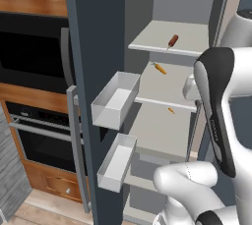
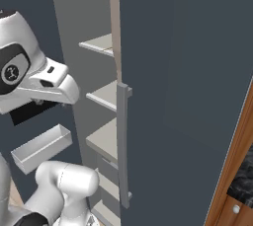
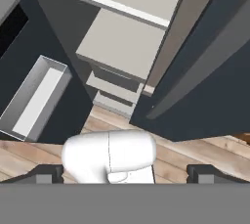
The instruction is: Store the hot dog in the freezer for long-term storage. Close the freezer door after placing the cooked food.
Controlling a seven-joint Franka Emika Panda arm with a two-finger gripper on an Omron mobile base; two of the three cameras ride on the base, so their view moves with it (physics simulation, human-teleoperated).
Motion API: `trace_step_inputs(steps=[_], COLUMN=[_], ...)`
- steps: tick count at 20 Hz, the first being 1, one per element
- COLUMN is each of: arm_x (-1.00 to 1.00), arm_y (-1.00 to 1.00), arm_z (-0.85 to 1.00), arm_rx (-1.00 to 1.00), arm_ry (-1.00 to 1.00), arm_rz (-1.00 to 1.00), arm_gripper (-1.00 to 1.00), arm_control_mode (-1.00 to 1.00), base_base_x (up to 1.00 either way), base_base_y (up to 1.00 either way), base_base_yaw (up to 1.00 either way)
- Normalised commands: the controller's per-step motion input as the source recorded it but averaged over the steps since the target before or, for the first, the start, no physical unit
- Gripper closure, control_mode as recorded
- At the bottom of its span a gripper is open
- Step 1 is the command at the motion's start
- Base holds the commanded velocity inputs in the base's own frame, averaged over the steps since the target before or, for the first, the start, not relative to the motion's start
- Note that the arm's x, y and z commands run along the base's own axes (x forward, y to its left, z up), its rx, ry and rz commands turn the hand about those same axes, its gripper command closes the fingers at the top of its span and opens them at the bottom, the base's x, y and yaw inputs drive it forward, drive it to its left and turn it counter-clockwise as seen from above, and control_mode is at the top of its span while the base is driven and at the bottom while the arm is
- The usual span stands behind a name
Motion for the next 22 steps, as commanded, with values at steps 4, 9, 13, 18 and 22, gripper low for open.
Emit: trace_step_inputs(steps=[4, 9, 13, 18, 22], arm_x=[-0.25, 0.00, 0.00, 0.00, 0.00], arm_y=[0.00, -0.17, -0.16, -0.09, -0.02], arm_z=[-0.69, -0.07, -0.18, -0.31, -0.37], arm_rx=[0.00, 0.00, 0.00, 0.00, 0.00], arm_ry=[0.11, 0.03, 0.13, 0.12, 0.05], arm_rz=[0.04, 0.00, 0.00, 0.00, 0.00], arm_gripper=[-1.00, -1.00, -1.00, -1.00, -1.00], arm_control_mode=[-1.00, -1.00, -1.00, -1.00, -1.00], base_base_x=[0.00, 0.00, 0.00, 0.00, 0.00], base_base_y=[0.00, 0.00, 0.00, 0.00, 0.00], base_base_yaw=[0.00, 0.00, 0.00, 0.00, 0.00])
